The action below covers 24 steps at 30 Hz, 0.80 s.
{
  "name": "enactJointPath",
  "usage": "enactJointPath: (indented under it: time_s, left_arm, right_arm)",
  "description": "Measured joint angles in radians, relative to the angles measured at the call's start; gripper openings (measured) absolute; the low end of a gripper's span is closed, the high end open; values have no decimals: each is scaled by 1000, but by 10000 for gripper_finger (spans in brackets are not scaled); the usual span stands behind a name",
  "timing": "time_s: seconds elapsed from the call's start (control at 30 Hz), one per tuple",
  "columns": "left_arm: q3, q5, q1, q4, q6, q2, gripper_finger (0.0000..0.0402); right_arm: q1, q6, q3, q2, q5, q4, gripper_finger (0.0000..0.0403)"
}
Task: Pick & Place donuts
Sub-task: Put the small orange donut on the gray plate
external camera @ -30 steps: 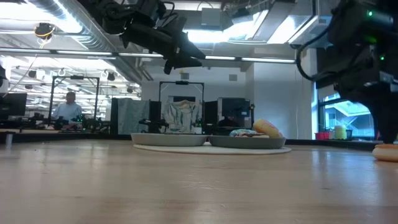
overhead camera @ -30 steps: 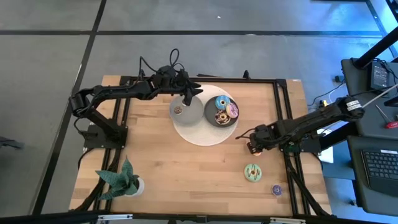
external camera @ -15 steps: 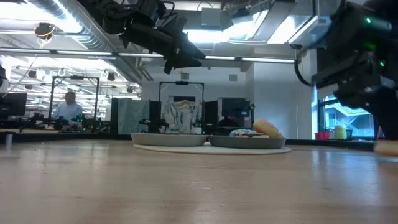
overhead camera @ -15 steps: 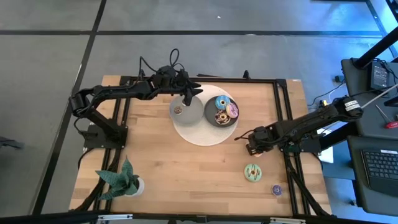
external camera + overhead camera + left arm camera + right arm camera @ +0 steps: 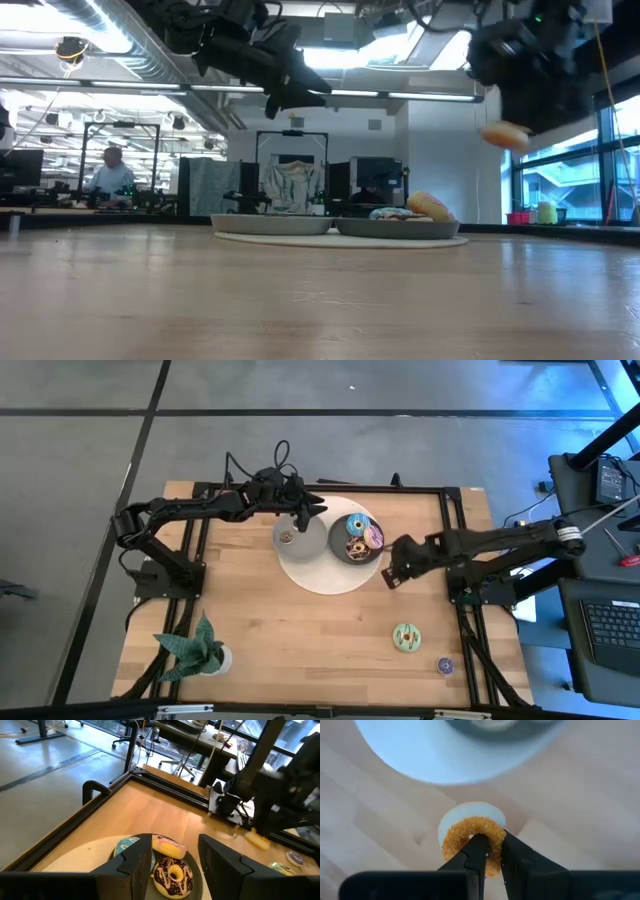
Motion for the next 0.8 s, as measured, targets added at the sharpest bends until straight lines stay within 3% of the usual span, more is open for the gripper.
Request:
enactJointPath:
  time_s: [0.17, 0.27, 0.47, 0.63, 0.7, 0.8]
  left_arm:
    - [0, 3, 0, -66, -14, 0, 157]
    - [0, 9, -2, -97, -70, 0, 156]
    - [0, 7, -25, -87, -186, 0, 149]
    - [0, -4, -93, -56, -91, 0, 144]
    - [0, -55, -136, -24, -31, 0, 143]
    - [0, -252, -193, -9, 57, 0, 144]
  right_arm:
    - [-102, -198, 84, 0, 12, -36, 50]
    - [-171, -318, 114, 0, 56, 29, 50]
    - [-304, -570, 116, 19, 66, 367, 49]
    - [-377, -681, 115, 118, 60, 638, 49]
    - [-389, -714, 116, 168, 61, 746, 49]
    - [-403, -723, 147, 232, 59, 808, 49]
